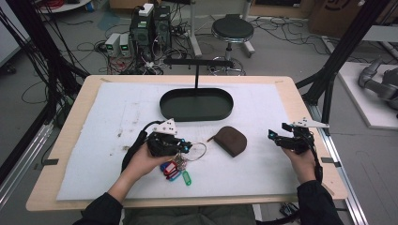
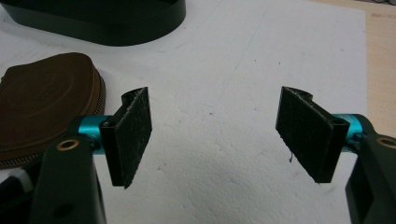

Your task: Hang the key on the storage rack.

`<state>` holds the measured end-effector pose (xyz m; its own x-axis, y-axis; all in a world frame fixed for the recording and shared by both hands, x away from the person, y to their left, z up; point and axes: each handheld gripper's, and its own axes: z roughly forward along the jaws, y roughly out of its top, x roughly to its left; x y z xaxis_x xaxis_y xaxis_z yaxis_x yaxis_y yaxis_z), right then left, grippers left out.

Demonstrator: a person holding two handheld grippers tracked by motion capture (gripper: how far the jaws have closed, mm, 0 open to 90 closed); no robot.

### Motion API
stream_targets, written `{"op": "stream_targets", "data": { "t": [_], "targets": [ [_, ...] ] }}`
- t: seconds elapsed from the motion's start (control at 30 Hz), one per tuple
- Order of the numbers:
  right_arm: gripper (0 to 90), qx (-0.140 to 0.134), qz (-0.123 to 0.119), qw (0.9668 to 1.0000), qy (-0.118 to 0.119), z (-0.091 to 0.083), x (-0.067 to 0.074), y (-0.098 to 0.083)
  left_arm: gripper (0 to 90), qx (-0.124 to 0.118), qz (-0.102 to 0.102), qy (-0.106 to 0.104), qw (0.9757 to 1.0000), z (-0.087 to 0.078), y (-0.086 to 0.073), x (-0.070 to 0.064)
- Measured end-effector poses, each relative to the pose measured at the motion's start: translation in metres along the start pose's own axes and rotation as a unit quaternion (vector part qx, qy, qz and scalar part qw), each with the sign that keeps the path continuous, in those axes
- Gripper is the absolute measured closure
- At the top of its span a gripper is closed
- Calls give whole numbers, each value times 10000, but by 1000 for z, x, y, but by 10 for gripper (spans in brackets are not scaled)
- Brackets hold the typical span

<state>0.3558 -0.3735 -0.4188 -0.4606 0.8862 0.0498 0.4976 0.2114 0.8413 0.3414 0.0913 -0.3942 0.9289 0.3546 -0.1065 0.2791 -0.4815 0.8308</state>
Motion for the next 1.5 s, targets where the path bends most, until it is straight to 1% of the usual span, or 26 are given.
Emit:
{"op": "stream_targets", "data": {
  "t": [0.03,0.17,0.27,0.4,0.5,0.53,0.63,0.77,0.9,1.1,1.17,1.3,1.33,1.5],
  "targets": [
    [273,4,-2,10000,-3,0,0,0,864,-37,-16,8,10000,-1,1,-1],
    [273,3,-2,10000,-2,0,0,0,864,-141,28,44,9999,-6,5,-2],
    [273,6,-4,10000,1,1,0,0,863,-269,-12,102,9996,-8,8,-3],
    [273,7,4,10000,6,0,0,0,863,-368,6,155,9992,-13,11,-3],
    [273,10,6,10000,7,0,0,0,864,-480,-6,179,9987,-18,15,-3],
    [273,7,6,10000,4,0,0,0,864,-518,23,184,9985,-20,16,-3],
    [273,1,20,10000,0,0,-1,0,864,-634,27,248,9977,-26,19,-3],
    [273,-8,3,10000,-1,0,-1,0,864,-694,70,349,9970,-34,23,-2],
    [273,-11,21,10000,3,1,-1,0,864,-791,93,432,9959,-40,29,-2],
    [274,-20,19,10000,-1,2,-2,1,864,-918,243,554,9939,-48,42,-3],
    [274,-26,11,10000,-2,3,-2,1,864,-978,255,588,9931,-50,47,-2],
    [274,-17,13,10000,12,4,-2,1,864,-1024,310,693,9918,-55,55,1],
    [274,-15,3,10000,17,4,-2,1,864,-1061,293,712,9914,-56,57,2],
    [274,-23,-5,10000,18,4,-2,2,864,-1079,293,868,9899,-61,65,11]
  ]
}}
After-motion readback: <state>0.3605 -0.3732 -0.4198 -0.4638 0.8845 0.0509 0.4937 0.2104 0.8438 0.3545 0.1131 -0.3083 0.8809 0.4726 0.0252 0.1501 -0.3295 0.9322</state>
